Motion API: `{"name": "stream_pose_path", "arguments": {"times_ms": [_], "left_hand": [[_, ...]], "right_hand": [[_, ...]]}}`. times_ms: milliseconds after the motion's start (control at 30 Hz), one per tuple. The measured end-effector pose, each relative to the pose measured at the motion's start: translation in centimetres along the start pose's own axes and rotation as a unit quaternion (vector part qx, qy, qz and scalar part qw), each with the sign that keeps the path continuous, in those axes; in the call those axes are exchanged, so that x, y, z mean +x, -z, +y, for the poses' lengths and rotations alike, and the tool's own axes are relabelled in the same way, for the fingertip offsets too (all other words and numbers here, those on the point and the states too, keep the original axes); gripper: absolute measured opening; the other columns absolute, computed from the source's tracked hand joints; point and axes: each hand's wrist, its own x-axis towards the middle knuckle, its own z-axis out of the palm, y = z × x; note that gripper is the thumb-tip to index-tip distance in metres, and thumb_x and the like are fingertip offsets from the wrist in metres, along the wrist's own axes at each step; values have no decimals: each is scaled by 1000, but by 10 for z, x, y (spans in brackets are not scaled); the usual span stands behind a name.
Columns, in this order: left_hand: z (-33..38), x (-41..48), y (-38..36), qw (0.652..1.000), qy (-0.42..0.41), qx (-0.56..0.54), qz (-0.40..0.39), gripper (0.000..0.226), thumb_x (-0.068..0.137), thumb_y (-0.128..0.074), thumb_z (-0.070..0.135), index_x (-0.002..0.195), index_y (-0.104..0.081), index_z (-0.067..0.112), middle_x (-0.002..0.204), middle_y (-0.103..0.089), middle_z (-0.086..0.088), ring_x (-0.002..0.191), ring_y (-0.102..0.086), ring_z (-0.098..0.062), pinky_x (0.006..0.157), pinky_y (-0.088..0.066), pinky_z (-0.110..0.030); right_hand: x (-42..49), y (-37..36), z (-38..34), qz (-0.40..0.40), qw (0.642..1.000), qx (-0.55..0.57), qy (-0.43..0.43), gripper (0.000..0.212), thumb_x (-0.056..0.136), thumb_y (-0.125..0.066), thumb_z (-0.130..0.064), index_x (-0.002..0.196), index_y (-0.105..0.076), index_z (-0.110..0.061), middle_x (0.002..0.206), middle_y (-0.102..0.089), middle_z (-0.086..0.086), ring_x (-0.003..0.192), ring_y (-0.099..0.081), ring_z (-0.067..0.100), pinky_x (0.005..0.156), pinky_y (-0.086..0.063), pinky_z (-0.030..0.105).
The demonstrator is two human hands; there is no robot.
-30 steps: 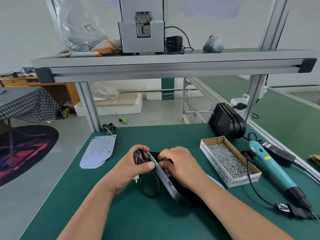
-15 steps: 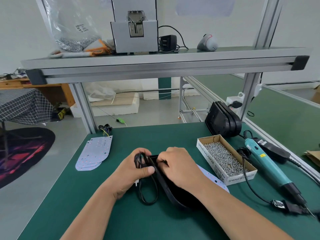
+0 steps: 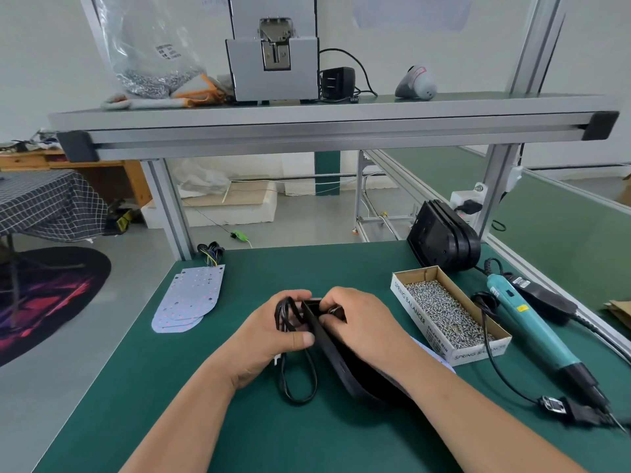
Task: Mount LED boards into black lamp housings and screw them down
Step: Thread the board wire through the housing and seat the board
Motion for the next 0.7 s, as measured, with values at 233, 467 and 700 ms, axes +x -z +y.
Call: {"name": "stream_pose_path", "arguments": {"times_ms": [233, 467, 700], "left_hand": [[2, 4, -7, 999, -16, 32, 39, 44, 79, -88, 10, 120, -72, 11, 118, -78, -14, 113, -73, -26, 106, -55, -44], [7, -1, -4, 999, 3, 32, 22, 30, 85, -83, 21, 108, -66, 26, 97, -73, -3, 90, -69, -15, 77, -58, -28], [5, -2, -7, 1000, 4, -20, 15, 45, 76, -88, 17, 114, -65, 25, 103, -67, -8, 94, -62, -20, 76, -56, -31]], "right_hand": [[0, 0, 0, -30, 999, 23, 4, 18, 95, -60, -37, 112, -67, -35, 107, -65, -14, 99, -60, 4, 89, -50, 29], [0, 5, 2, -6, 998, 58, 1, 21, 92, -63, -36, 112, -66, -34, 105, -71, -17, 99, -65, 0, 90, -53, 30], [-2, 7, -2, 25, 997, 56, 35, 9, 92, -67, -23, 96, -70, -30, 91, -65, -10, 83, -60, 6, 75, -50, 30]]}}
